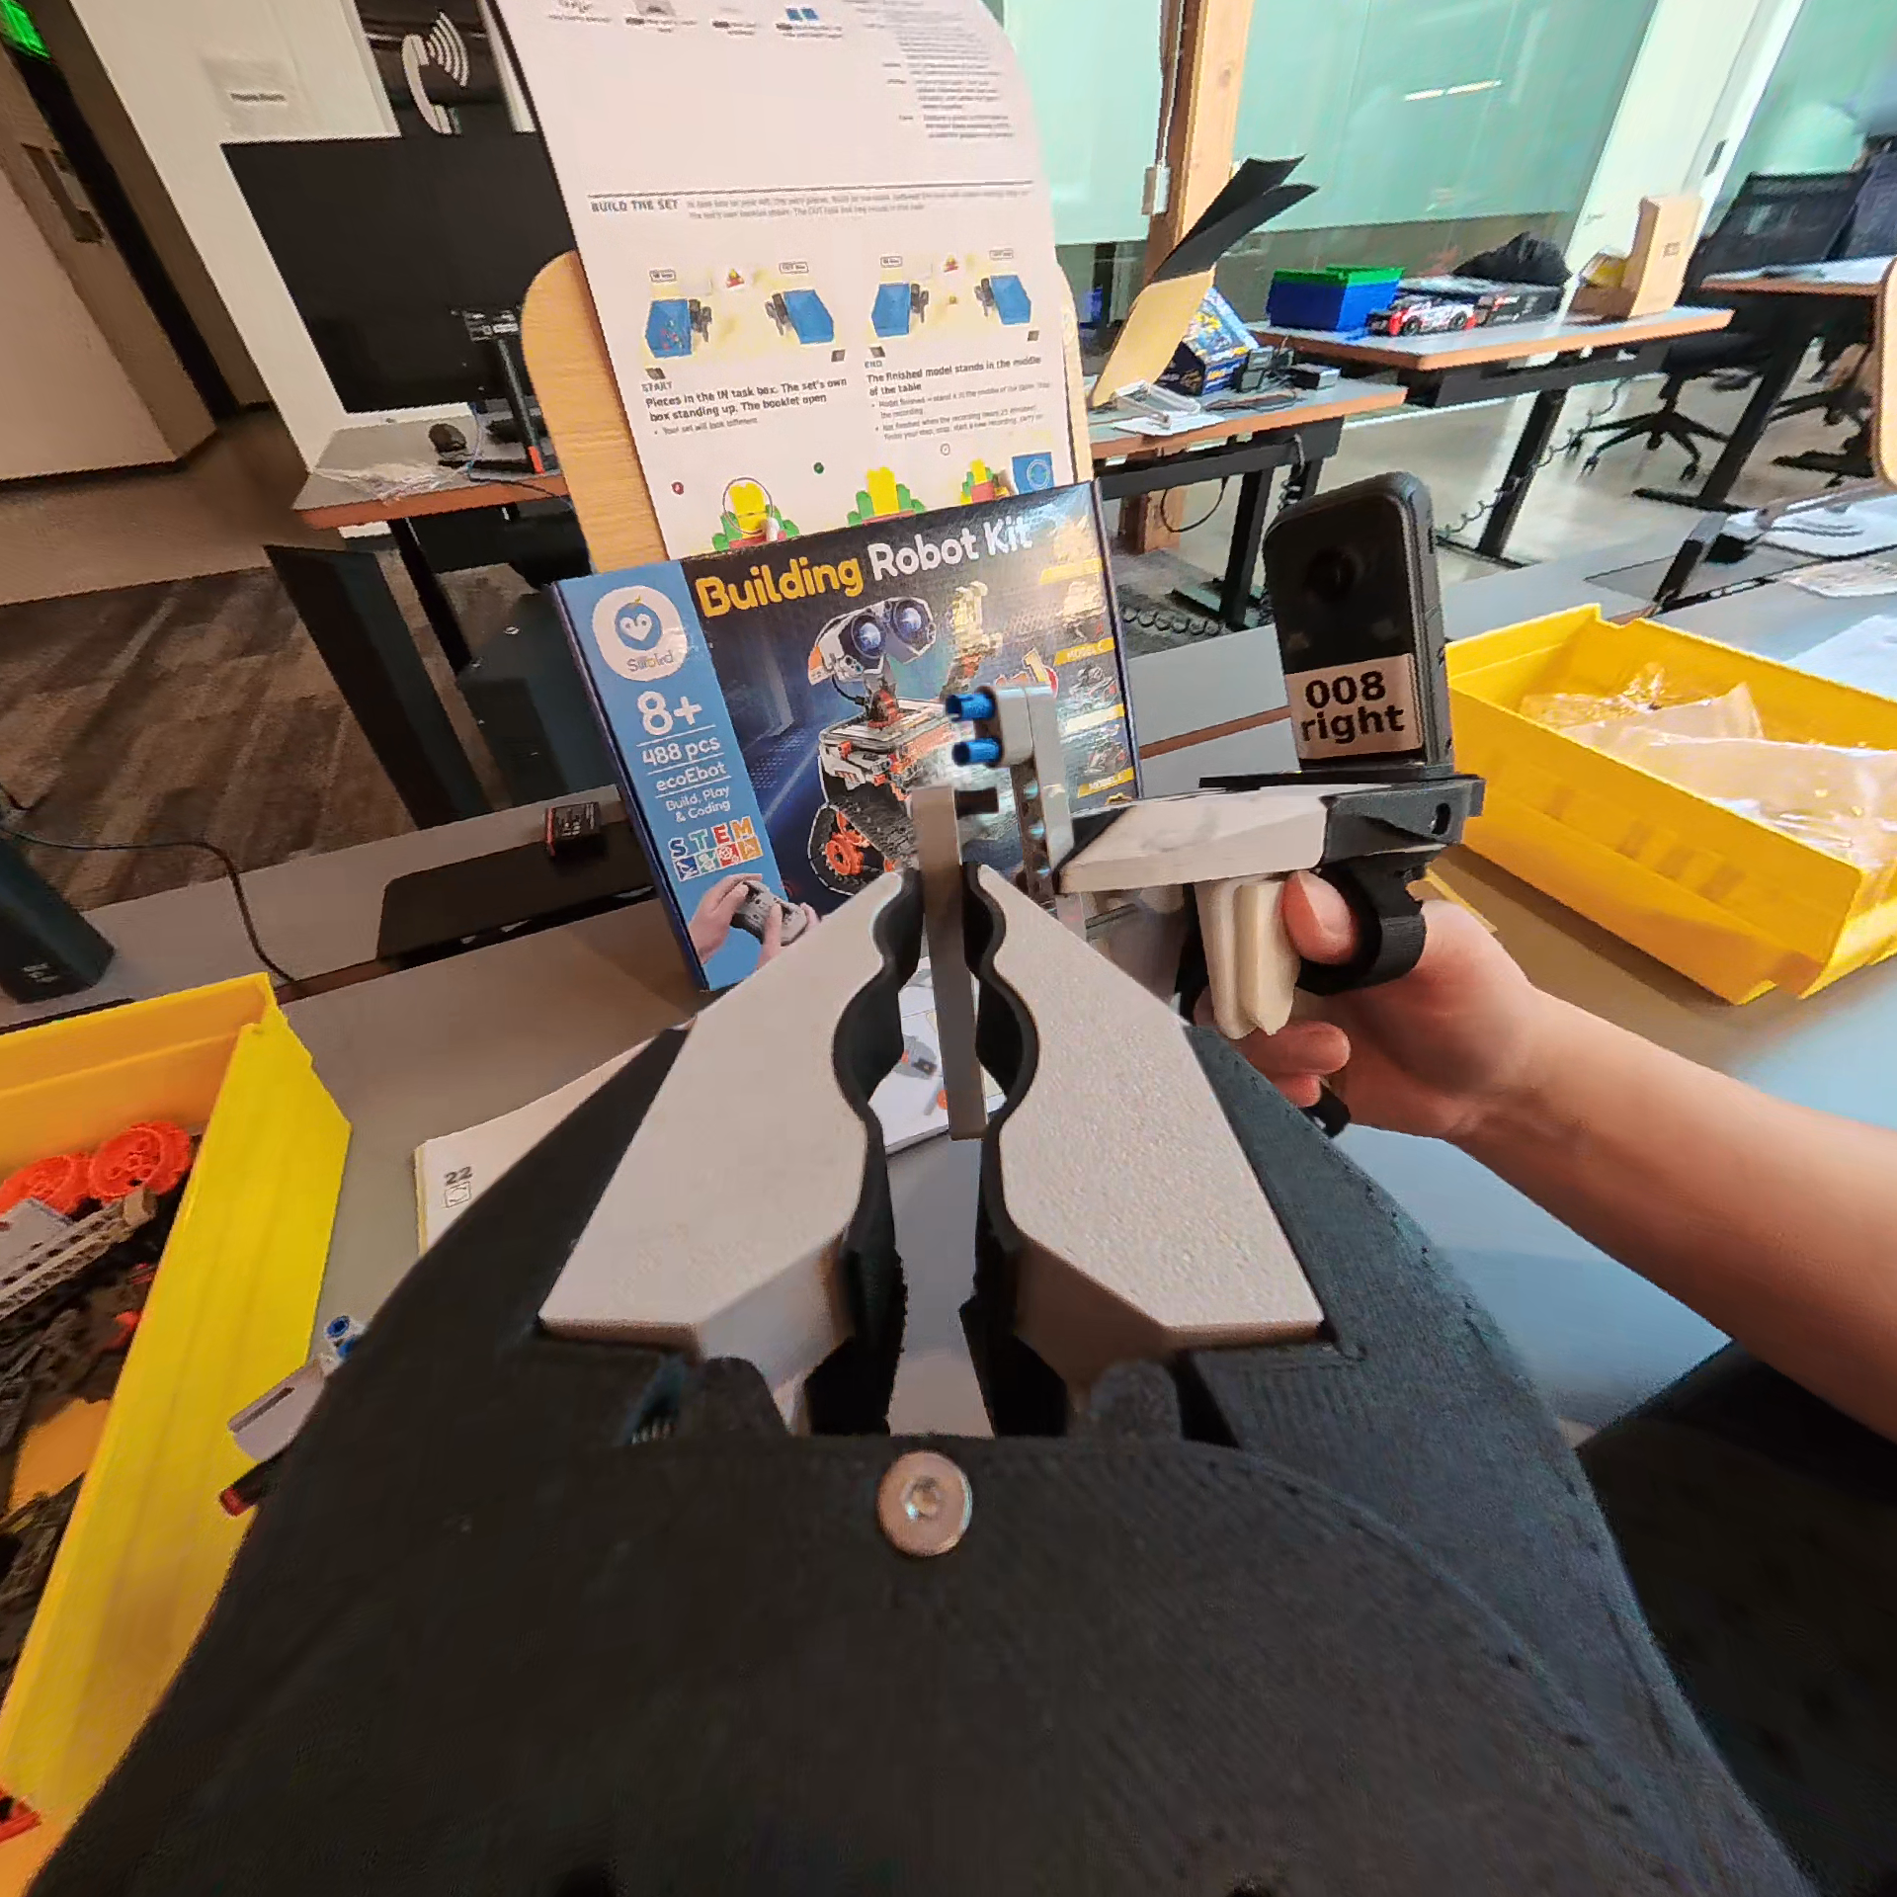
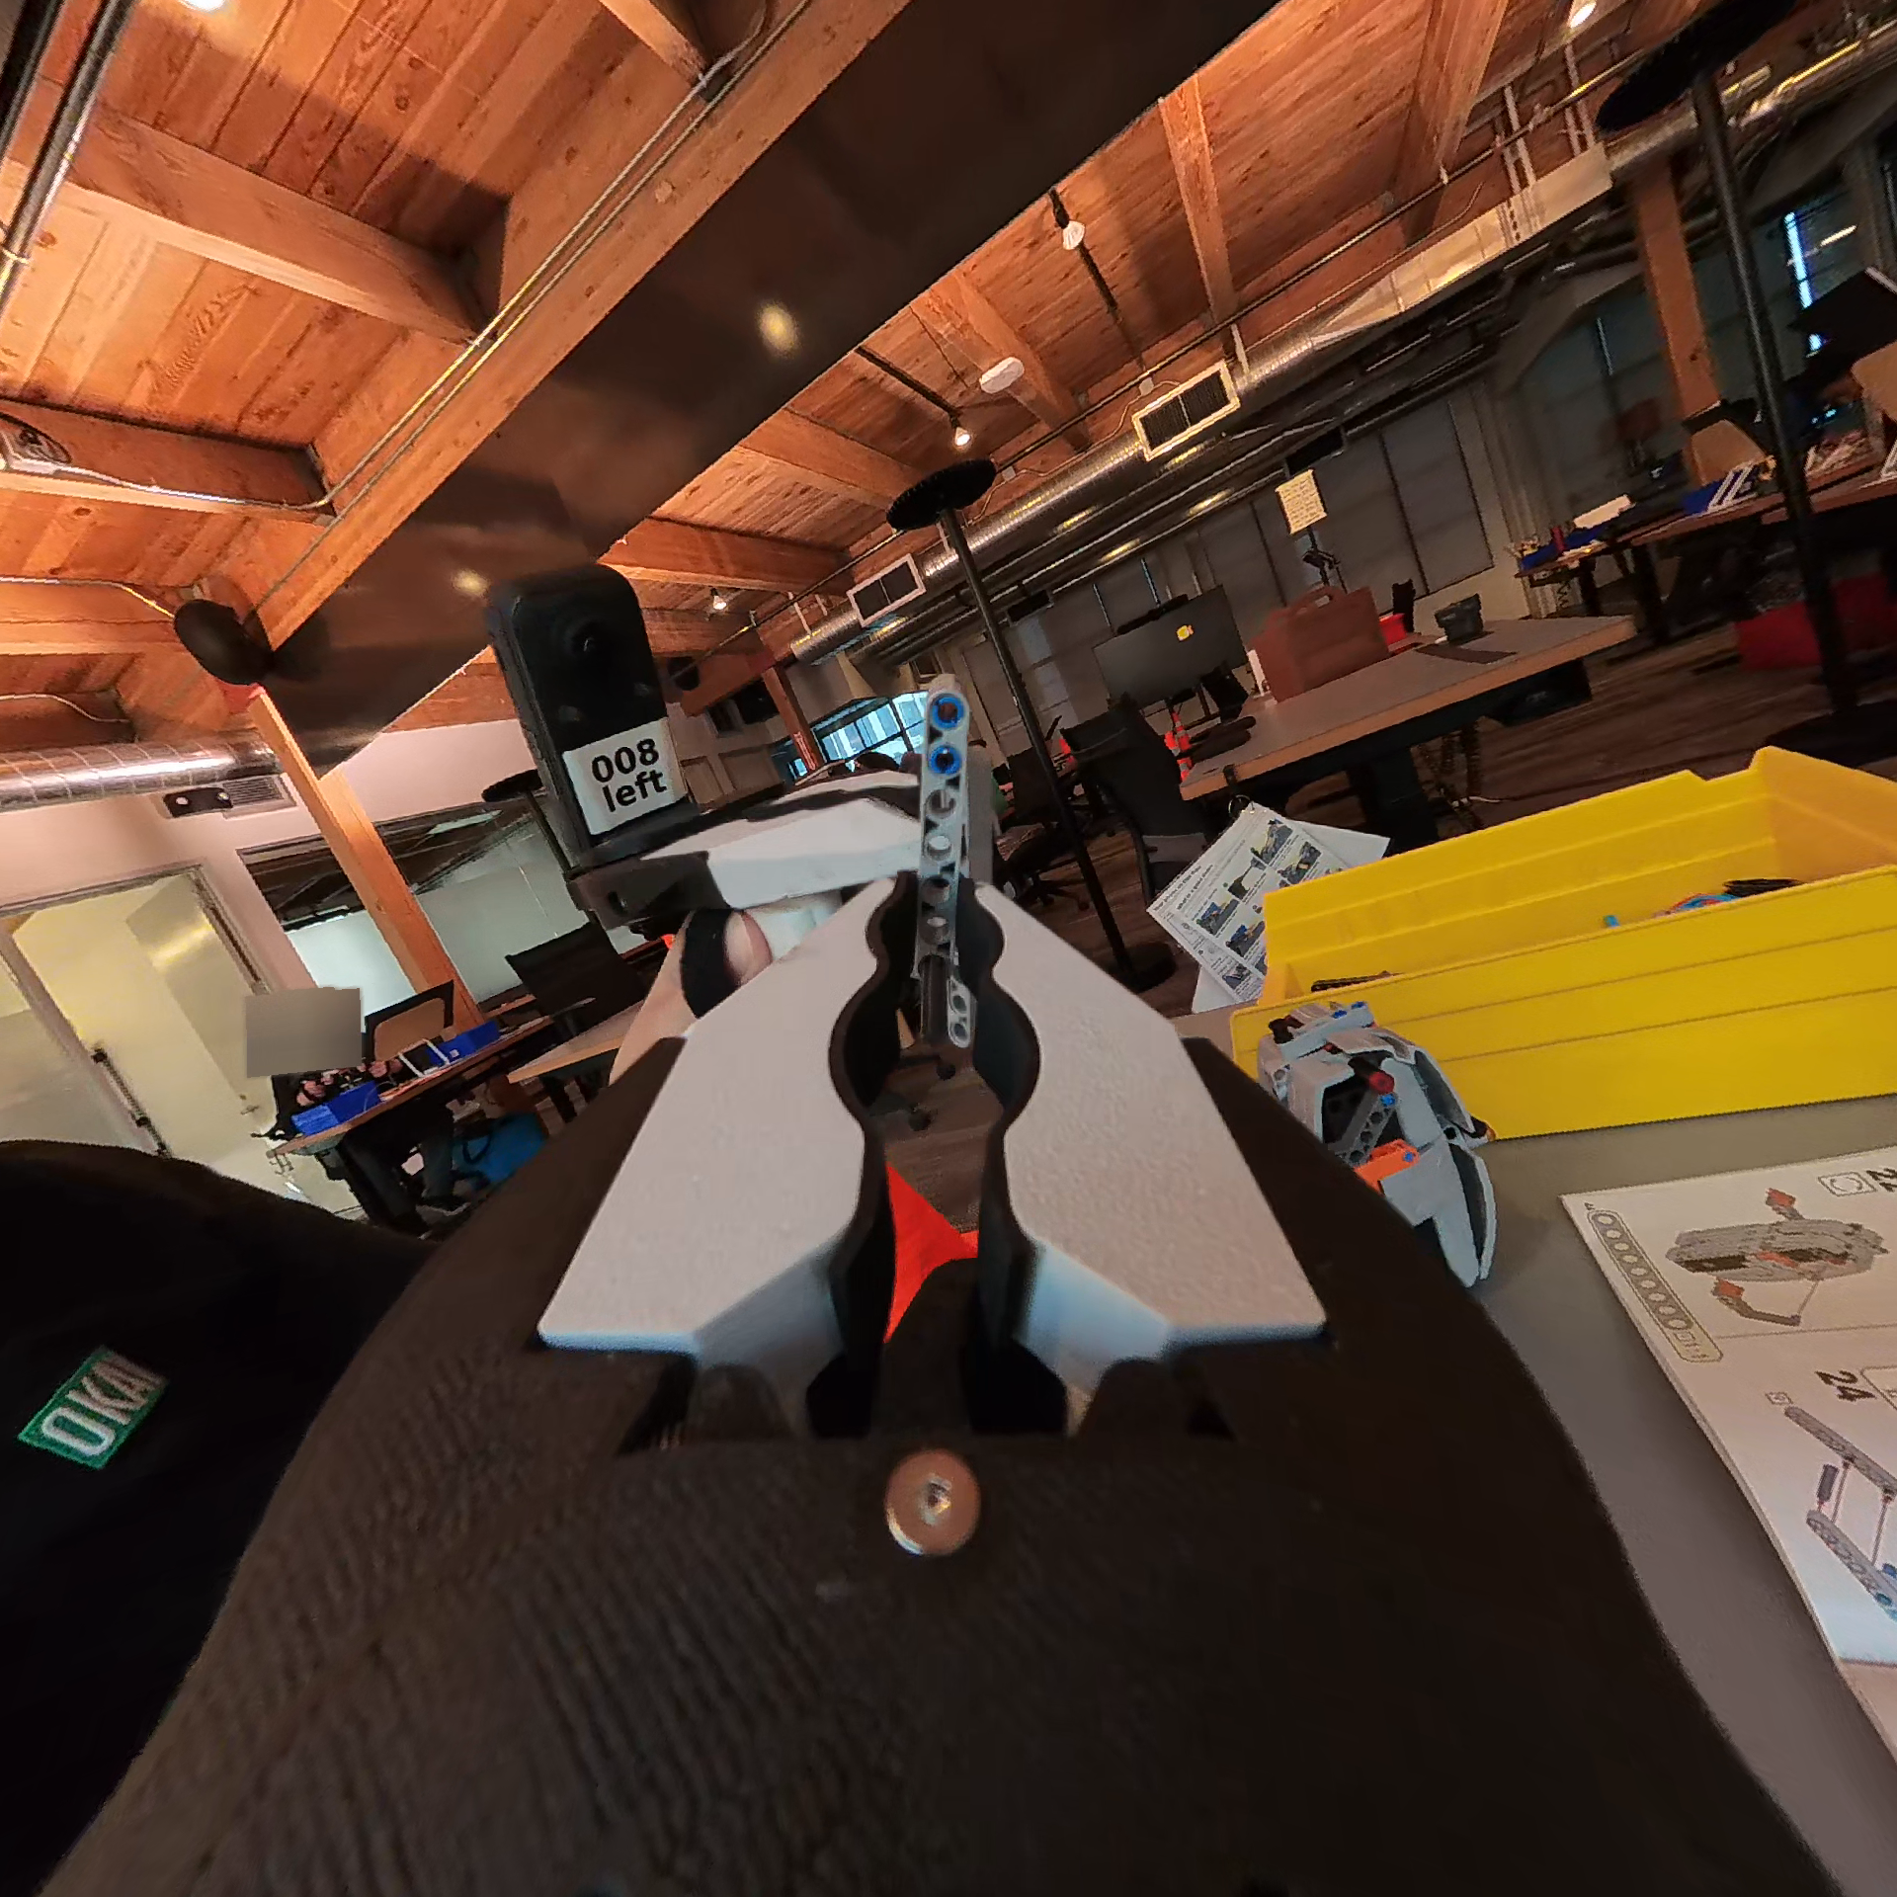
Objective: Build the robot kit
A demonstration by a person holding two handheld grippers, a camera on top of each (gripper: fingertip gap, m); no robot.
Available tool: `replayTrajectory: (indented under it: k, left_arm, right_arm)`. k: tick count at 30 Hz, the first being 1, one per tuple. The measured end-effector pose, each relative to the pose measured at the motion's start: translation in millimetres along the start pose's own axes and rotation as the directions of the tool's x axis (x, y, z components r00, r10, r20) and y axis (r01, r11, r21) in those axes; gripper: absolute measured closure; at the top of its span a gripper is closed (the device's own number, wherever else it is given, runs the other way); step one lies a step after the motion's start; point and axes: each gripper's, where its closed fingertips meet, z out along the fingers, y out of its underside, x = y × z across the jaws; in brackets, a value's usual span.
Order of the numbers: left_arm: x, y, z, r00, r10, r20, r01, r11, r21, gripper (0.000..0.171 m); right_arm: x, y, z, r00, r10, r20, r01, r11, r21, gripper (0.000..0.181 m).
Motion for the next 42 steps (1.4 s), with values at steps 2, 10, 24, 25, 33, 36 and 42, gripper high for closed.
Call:
replayTrajectory:
  k: [2, 10, 24, 25, 33, 36, 42]
  left_arm:
    - [1, 1, 2, 1.000, 0.013, 0.010, -0.013, 1.000, -0.011, 0.166]
    - [3, 7, 9, 0.999, 0.039, 0.027, -0.038, 0.999, -0.038, 0.166]
    - [-2, 13, 12, 0.991, 0.092, 0.097, -0.088, 0.995, -0.046, 0.165]
    - [-2, 13, 12, 0.991, 0.091, 0.098, -0.088, 0.995, -0.042, 0.166]
    - [0, 10, 15, 0.997, 0.028, 0.065, -0.028, 1.000, -0.010, 0.164]
    - [1, 9, 16, 0.999, -0.001, 0.049, 0.001, 1.000, 0.006, 0.164]
    - [1, 7, 16, 0.999, -0.028, 0.018, 0.028, 0.999, 0.030, 0.164]
  right_arm:
    - [0, -1, 0, 1.000, 0.000, -0.002, 0.000, 1.000, 0.002, 0.176]
    - [4, 6, 2, 0.998, -0.038, -0.042, 0.036, 0.998, -0.041, 0.177]
    - [14, 11, 3, 0.986, -0.095, -0.139, 0.080, 0.991, -0.104, 0.176]
    - [14, 10, 2, 0.985, -0.096, -0.140, 0.082, 0.991, -0.103, 0.176]
    - [14, 8, 1, 0.987, -0.076, -0.139, 0.063, 0.994, -0.089, 0.176]
    - [14, 6, 0, 0.990, -0.055, -0.130, 0.046, 0.996, -0.074, 0.176]
    - [14, 5, 0, 0.991, -0.041, -0.124, 0.033, 0.997, -0.065, 0.176]
